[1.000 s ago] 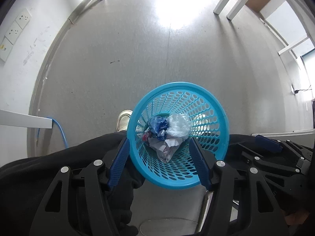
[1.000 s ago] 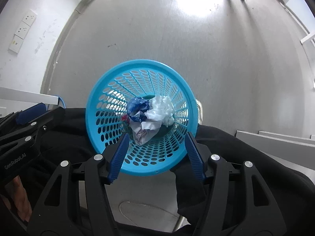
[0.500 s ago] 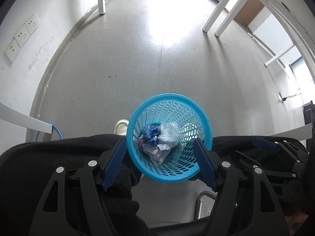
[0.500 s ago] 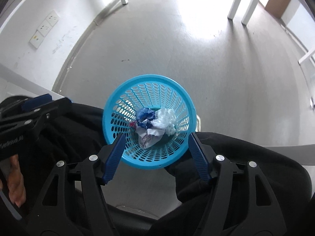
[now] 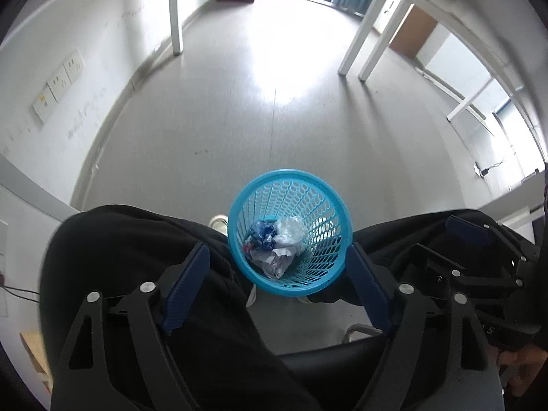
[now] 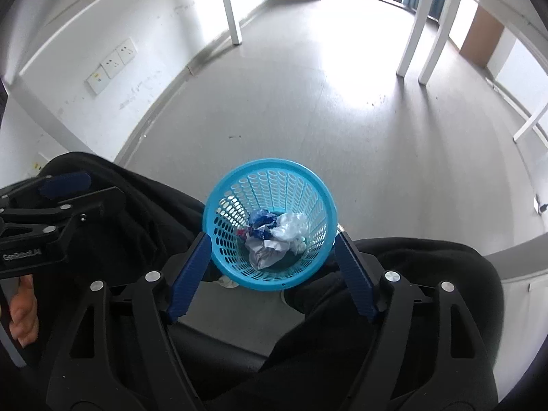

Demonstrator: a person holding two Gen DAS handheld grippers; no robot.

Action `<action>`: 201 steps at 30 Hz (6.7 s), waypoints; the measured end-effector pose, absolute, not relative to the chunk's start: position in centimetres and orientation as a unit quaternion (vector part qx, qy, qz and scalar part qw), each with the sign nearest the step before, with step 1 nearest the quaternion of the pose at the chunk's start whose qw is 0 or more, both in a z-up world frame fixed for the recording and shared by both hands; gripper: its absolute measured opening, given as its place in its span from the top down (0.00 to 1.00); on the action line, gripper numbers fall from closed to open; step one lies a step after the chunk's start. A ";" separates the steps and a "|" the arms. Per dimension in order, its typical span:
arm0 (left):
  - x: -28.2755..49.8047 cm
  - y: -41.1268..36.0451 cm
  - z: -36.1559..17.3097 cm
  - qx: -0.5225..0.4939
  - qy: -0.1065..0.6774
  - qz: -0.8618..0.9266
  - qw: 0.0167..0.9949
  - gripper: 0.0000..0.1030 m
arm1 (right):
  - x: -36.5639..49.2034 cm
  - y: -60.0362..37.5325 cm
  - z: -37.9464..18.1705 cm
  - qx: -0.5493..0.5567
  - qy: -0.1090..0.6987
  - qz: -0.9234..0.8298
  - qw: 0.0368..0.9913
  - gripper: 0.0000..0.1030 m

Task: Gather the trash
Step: 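Raise both tools back toward the white container on the table, then grasp the white plastic container with the left tool while the right tool grasps clear plastic wrap, then carry the container and plastic wrap down over the blue wastebasket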

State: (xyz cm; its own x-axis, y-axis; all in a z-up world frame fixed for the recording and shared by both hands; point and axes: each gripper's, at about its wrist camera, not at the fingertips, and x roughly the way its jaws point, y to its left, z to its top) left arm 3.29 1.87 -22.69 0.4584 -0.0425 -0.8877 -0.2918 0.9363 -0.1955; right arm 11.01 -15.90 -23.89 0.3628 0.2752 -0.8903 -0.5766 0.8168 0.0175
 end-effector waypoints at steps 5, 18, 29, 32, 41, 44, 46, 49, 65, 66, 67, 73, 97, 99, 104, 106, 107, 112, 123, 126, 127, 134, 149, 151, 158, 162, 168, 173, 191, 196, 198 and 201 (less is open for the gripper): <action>0.7 1.1 -19.9 -0.150 0.487 0.067 0.858 0.16 | 7.8 -16.9 -21.1 -0.160 0.465 0.278 0.825 0.25; -5.3 -0.7 -12.7 -0.127 0.405 0.057 0.904 0.06 | 1.9 -21.0 -13.5 -0.120 0.383 0.300 0.865 0.09; -6.0 -0.8 -7.6 -0.110 0.340 0.047 0.933 0.06 | 0.6 -22.4 -6.4 -0.084 0.304 0.306 0.898 0.08; -4.4 -0.1 -6.7 -0.111 0.336 0.050 0.934 0.06 | 1.4 -22.3 -4.8 -0.076 0.287 0.305 0.905 0.09; 0.2 1.4 -1.6 -0.096 0.285 0.046 0.953 0.06 | 6.5 -22.4 -0.7 -0.052 0.264 0.292 0.918 0.09; 1.7 1.7 -0.2 -0.096 0.274 0.045 0.956 0.06 | 9.0 -22.6 0.0 -0.043 0.263 0.282 0.922 0.09; 2.8 2.2 0.3 -0.099 0.271 0.046 0.956 0.06 | 10.6 -22.6 0.4 -0.039 0.262 0.274 0.925 0.09; 4.6 2.7 1.1 -0.099 0.268 0.046 0.957 0.06 | 13.0 -22.4 1.0 -0.034 0.262 0.266 0.927 0.09; 15.2 6.4 2.1 -0.108 0.301 0.087 0.944 0.06 | 23.8 -19.6 4.3 -0.035 0.265 0.256 0.929 0.09; 16.0 6.7 2.2 -0.107 0.305 0.092 0.942 0.06 | 24.6 -19.3 4.5 -0.034 0.267 0.256 0.928 0.09; 16.8 7.0 2.3 -0.106 0.307 0.096 0.941 0.06 | 25.3 -19.1 4.7 -0.034 0.267 0.255 0.929 0.09; 20.8 8.9 3.0 -0.114 0.316 0.108 0.936 0.06 | 29.7 -17.3 5.6 -0.047 0.271 0.251 0.928 0.09; 31.9 12.4 -0.9 -0.099 0.396 0.122 0.905 0.48 | 44.4 -14.7 1.4 -0.058 0.385 0.241 0.889 0.51; 32.0 12.5 -1.4 -0.100 0.404 0.127 0.900 0.75 | 44.6 -14.6 0.9 -0.056 0.396 0.246 0.883 0.59; 31.7 12.1 -1.3 -0.095 0.394 0.132 0.905 0.98 | 44.4 -14.6 0.8 -0.055 0.394 0.253 0.882 0.65; 31.4 11.9 -0.9 -0.094 0.384 0.133 0.909 0.98 | 44.1 -14.7 1.0 -0.059 0.388 0.251 0.885 0.67; 31.1 12.0 -0.7 -0.098 0.377 0.137 0.911 0.98 | 44.0 -15.0 1.2 -0.057 0.384 0.245 0.888 0.68; 28.2 13.2 0.7 -0.140 0.353 0.149 0.913 0.98 | 41.9 -15.3 3.3 -0.079 0.364 0.217 0.902 0.71; 17.1 8.4 4.6 -0.153 0.303 0.091 0.936 0.98 | 29.4 -18.0 6.8 -0.068 0.316 0.250 0.913 0.71; 13.4 6.3 5.0 -0.149 0.291 0.075 0.942 0.98 | 25.6 -18.5 6.9 -0.065 0.300 0.257 0.917 0.71; 12.2 5.4 5.1 -0.143 0.286 0.067 0.945 0.98 | 24.4 -18.8 6.9 -0.063 0.296 0.263 0.916 0.71; 5.8 1.3 5.3 -0.126 0.274 0.036 0.953 0.98 | 17.9 -20.0 6.3 -0.053 0.281 0.294 0.912 0.71; -1.6 -2.2 3.4 -0.121 0.282 0.000 0.952 0.98 | 8.8 -24.0 4.6 -0.037 0.263 0.317 0.910 0.71; -2.4 -2.9 3.4 -0.110 0.283 -0.006 0.953 0.98 | 7.8 -24.5 4.4 -0.034 0.261 0.322 0.909 0.71; -5.0 -3.6 2.4 -0.114 0.299 -0.028 0.947 0.98 | 4.2 -26.2 3.2 -0.046 0.258 0.332 0.906 0.71; -6.6 -3.7 1.5 -0.113 0.305 -0.027 0.945 0.98 | 2.3 -26.8 2.0 -0.059 0.265 0.339 0.901 0.71; -8.3 -3.4 -1.0 -0.113 0.332 -0.024 0.936 0.98 | -0.6 -27.5 -0.3 -0.094 0.275 0.360 0.886 0.71; -9.2 -2.6 -4.4 -0.126 0.363 -0.022 0.923 0.98 | -1.4 -28.3 -2.8 -0.107 0.303 0.365 0.874 0.71; -4.1 0.5 -17.8 -0.167 0.480 0.009 0.861 0.98 | 2.9 -23.4 -16.0 -0.154 0.439 0.351 0.813 0.71; -2.1 1.3 -20.3 -0.179 0.511 0.007 0.841 0.98 | 5.4 -22.4 -18.7 -0.150 0.479 0.347 0.792 0.71; -1.0 1.5 -21.1 -0.181 0.523 0.006 0.833 0.98 | 6.3 -21.9 -19.6 -0.152 0.489 0.340 0.788 0.71; 0.4 1.7 -22.3 -0.190 0.537 0.005 0.822 0.98 | 8.1 -21.1 -21.1 -0.146 0.507 0.325 0.785 0.71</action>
